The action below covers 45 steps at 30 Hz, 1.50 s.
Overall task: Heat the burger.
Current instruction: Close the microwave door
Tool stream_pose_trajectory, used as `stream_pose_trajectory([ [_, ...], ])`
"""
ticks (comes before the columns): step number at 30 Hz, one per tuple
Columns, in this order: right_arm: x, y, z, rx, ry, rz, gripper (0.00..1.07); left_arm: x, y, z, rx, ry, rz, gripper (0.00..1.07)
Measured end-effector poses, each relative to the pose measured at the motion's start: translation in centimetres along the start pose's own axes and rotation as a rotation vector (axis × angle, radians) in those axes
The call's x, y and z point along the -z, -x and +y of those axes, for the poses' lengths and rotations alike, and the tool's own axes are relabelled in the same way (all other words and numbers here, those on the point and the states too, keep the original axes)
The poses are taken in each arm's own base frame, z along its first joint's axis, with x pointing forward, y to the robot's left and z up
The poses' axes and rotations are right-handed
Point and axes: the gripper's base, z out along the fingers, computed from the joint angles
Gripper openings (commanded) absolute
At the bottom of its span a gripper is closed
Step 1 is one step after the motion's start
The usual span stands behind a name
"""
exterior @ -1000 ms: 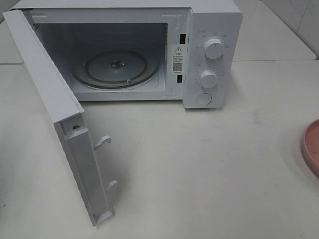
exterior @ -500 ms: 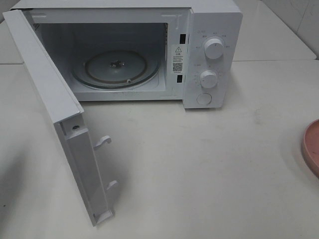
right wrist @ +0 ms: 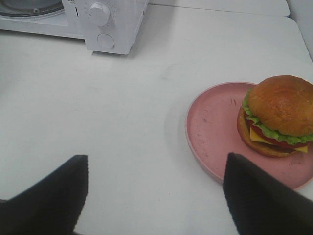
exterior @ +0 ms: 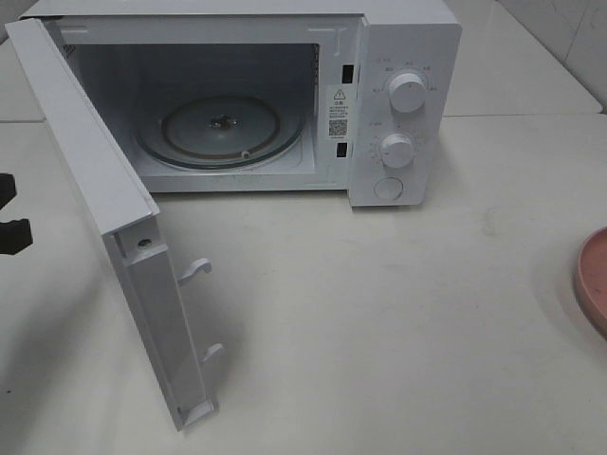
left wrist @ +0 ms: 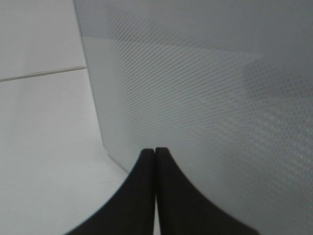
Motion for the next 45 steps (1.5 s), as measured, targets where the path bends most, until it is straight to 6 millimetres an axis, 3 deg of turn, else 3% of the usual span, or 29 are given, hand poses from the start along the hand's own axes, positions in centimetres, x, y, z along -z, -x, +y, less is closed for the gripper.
stream_pose_trajectory([
  [15, 0.0, 0.0, 0.0, -0.001, 0.001, 0.000, 0.75, -4.1, 1.5, -0.9, 0.023, -0.102, -0.065, 0.00],
  [29, 0.0, 0.0, 0.0, -0.001, 0.001, 0.000, 0.75, -9.5, 4.3, -5.3, 0.077, -0.135, -0.137, 0.00],
  [32, 0.0, 0.0, 0.0, -0.001, 0.001, 0.000, 0.75, -9.8, 4.4, -5.7, 0.079, -0.131, -0.140, 0.00],
  [45, 0.0, 0.0, 0.0, -0.001, 0.001, 0.000, 0.75, -12.9, 4.2, -10.6, 0.061, -0.018, -0.116, 0.00],
])
